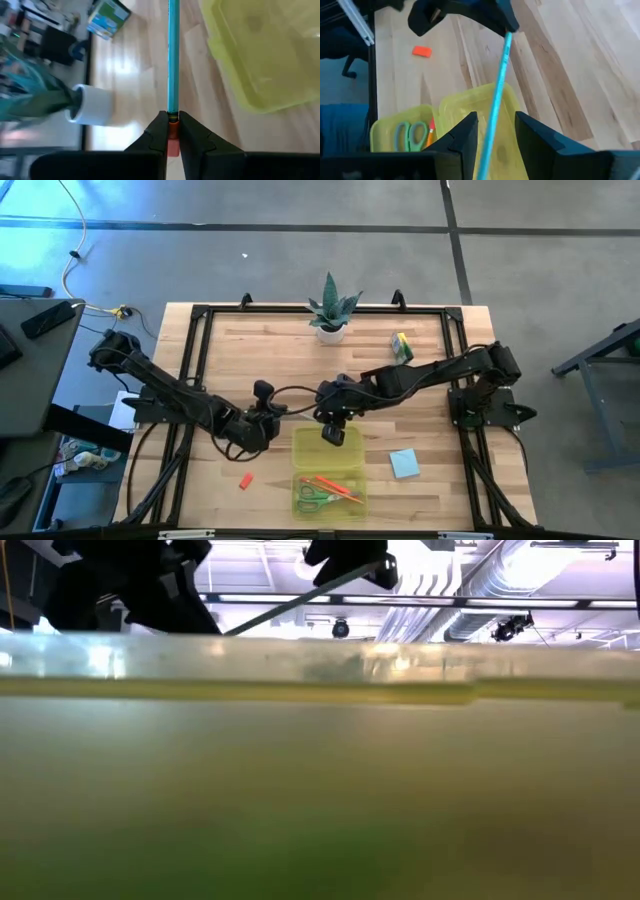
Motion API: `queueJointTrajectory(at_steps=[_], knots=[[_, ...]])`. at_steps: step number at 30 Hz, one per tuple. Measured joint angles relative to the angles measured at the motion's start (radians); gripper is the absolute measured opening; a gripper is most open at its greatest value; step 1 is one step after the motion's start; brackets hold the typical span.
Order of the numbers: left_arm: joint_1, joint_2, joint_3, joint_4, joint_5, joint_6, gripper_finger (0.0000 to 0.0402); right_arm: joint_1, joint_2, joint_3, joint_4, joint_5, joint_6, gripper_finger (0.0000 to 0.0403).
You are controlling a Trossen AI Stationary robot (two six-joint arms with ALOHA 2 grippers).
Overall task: Pack school essentials
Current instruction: Put the blue pencil into the yellow supply box
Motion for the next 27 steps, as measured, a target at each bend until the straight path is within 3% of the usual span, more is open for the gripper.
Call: queueJointTrajectory(at_steps=[11,27], knots=[[-0.007,0.0,0.0,0.018,-0.124,0.079,0.0017,-0.007,0.0,0.0,-0.009,-0.022,0.096,0.0122],[-0.007,0.0,0.0,0.088,-0.162,0.155,0.0017,-0.007,0.0,0.0,-0.021,-0.023,0.152,0.0119]])
